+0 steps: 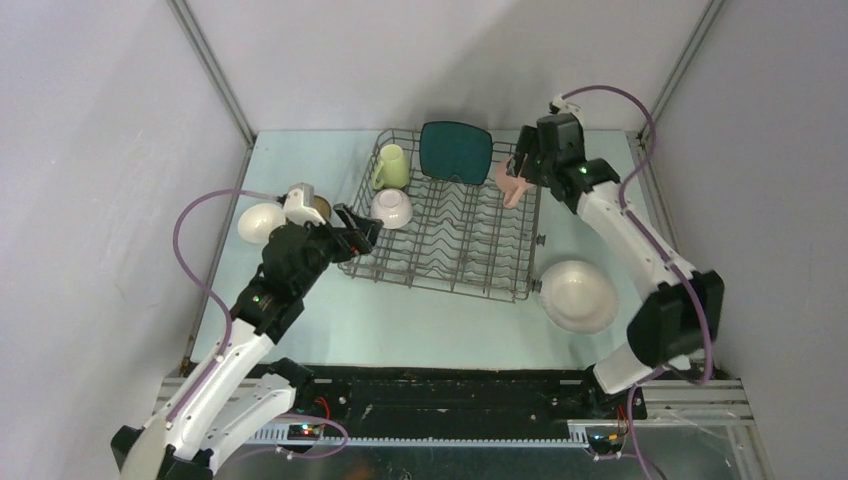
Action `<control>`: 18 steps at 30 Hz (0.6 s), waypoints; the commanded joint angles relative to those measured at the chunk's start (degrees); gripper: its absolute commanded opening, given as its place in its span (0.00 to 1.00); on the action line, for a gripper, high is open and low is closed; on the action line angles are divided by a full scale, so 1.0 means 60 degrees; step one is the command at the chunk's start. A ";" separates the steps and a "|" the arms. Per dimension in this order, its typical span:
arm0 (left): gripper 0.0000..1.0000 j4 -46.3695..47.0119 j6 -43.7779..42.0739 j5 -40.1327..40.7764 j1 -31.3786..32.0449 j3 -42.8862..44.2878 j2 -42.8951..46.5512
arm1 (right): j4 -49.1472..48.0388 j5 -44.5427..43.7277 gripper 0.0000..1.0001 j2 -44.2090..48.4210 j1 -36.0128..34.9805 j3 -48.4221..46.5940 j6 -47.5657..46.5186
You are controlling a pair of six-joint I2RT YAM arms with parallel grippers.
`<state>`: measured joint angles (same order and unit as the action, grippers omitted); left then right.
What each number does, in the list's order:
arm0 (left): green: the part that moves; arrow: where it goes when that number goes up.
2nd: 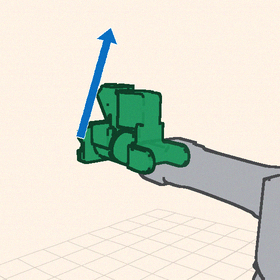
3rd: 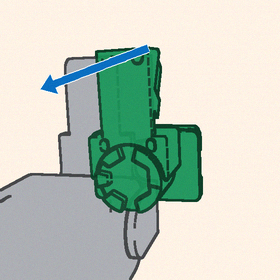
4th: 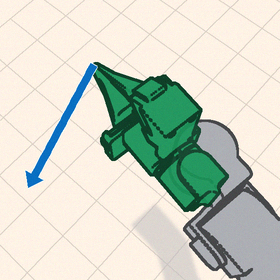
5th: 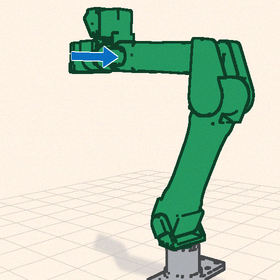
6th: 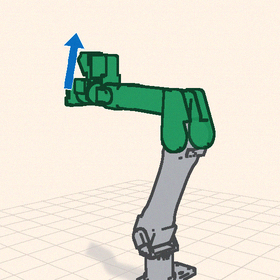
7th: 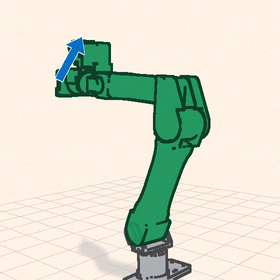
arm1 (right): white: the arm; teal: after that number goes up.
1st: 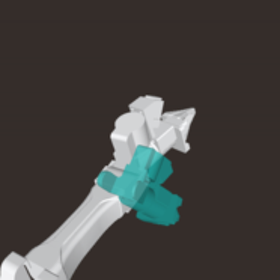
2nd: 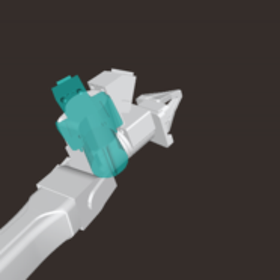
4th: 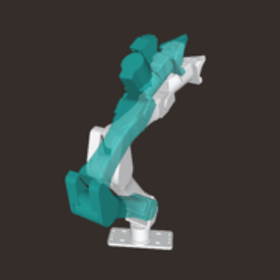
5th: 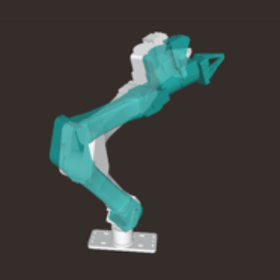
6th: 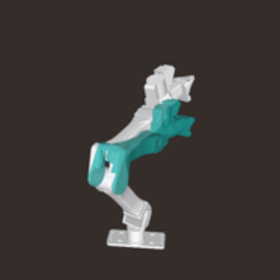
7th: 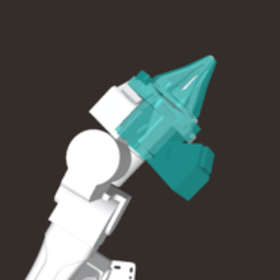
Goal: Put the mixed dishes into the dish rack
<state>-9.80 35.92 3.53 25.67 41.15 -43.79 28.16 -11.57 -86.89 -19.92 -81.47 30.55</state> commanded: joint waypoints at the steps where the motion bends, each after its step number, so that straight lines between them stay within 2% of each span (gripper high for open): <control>1: 1.00 -0.0181 -0.0359 0.0711 -0.0074 -0.0319 0.0208 | 0.0665 -0.1326 0.00 -0.1445 -0.0090 -0.1964 -0.1153; 9: 1.00 -0.0333 -0.0421 0.0750 -0.0074 -0.0661 0.0395 | 0.1449 -0.1928 0.00 -0.3773 -0.0158 -0.4011 -0.1437; 18: 1.00 -0.0057 -0.0206 0.0508 -0.0074 -0.1014 0.0305 | 0.1754 -0.2680 0.00 -0.5381 -0.0194 -0.4973 -0.1644</control>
<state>-12.73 34.50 6.94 25.58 35.46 -42.11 40.73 -23.18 -118.37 -20.95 -106.37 21.80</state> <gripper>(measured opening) 0.996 0.712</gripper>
